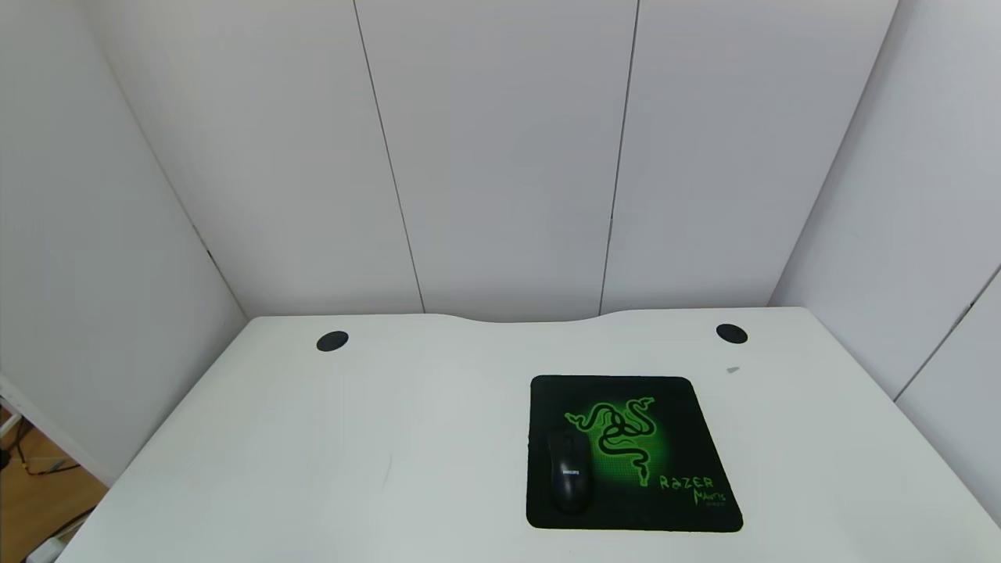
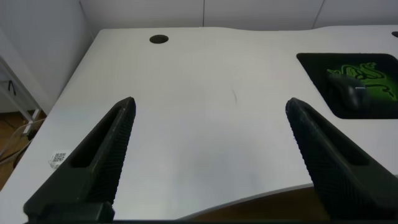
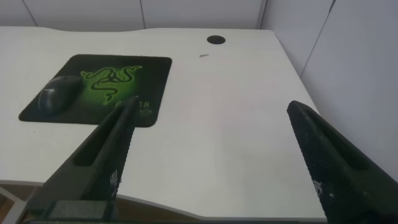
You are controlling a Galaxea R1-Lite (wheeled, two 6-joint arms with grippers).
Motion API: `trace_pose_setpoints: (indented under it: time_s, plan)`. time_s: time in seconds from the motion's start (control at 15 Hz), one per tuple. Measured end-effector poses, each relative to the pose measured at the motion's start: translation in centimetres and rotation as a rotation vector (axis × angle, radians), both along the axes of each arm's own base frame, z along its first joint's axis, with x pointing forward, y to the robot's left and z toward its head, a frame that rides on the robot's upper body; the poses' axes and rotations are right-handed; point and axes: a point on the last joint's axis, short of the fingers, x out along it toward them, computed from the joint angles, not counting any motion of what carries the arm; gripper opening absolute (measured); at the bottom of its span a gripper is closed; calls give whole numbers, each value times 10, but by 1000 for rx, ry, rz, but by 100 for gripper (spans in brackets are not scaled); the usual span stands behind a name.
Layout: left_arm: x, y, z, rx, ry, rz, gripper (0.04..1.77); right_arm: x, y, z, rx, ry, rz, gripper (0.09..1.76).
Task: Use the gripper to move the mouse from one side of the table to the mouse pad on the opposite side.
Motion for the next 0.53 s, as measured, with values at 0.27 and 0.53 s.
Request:
trace_pose_setpoints:
  time_s: [0.27,0.53]
  plan:
    - [0,0,0,-8,4,0,172,0,0,0,0,0,0,171]
    - [0,0,0,-8,3,0,172,0,0,0,0,1,0,171]
